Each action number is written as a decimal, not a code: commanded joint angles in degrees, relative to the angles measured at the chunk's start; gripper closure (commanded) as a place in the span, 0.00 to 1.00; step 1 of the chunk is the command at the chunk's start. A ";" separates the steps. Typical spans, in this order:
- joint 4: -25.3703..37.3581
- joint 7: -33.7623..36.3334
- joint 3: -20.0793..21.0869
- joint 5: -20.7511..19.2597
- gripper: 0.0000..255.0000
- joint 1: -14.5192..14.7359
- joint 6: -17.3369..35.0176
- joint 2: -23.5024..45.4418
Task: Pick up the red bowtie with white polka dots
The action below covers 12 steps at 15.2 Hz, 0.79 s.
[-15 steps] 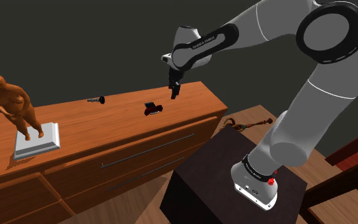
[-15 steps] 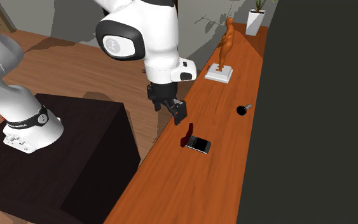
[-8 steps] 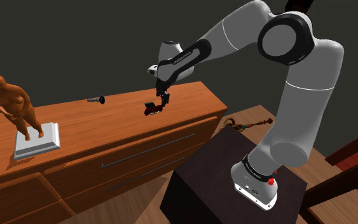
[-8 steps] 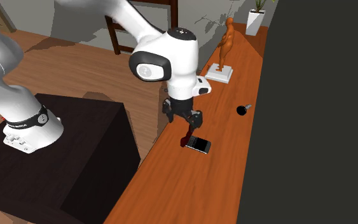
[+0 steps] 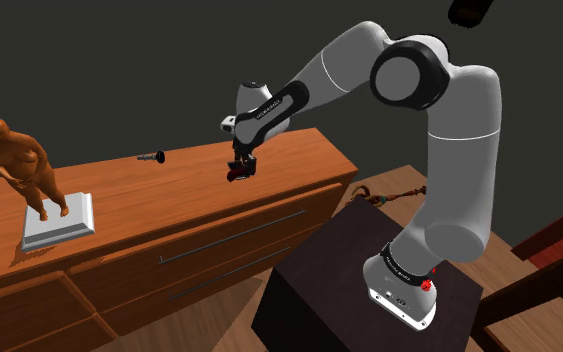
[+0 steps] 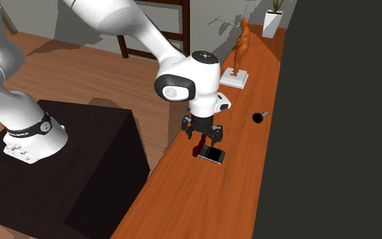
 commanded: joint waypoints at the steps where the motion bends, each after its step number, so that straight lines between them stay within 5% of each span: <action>1: 0.31 -0.14 0.06 0.04 0.00 -0.09 1.07 1.35; 5: 0.64 -0.18 0.12 0.11 0.00 -0.14 2.39 3.01; 6: 0.71 -0.17 0.12 0.11 1.00 -0.13 2.43 3.12; 12: 0.82 -0.15 0.12 0.11 1.00 -0.12 2.38 3.18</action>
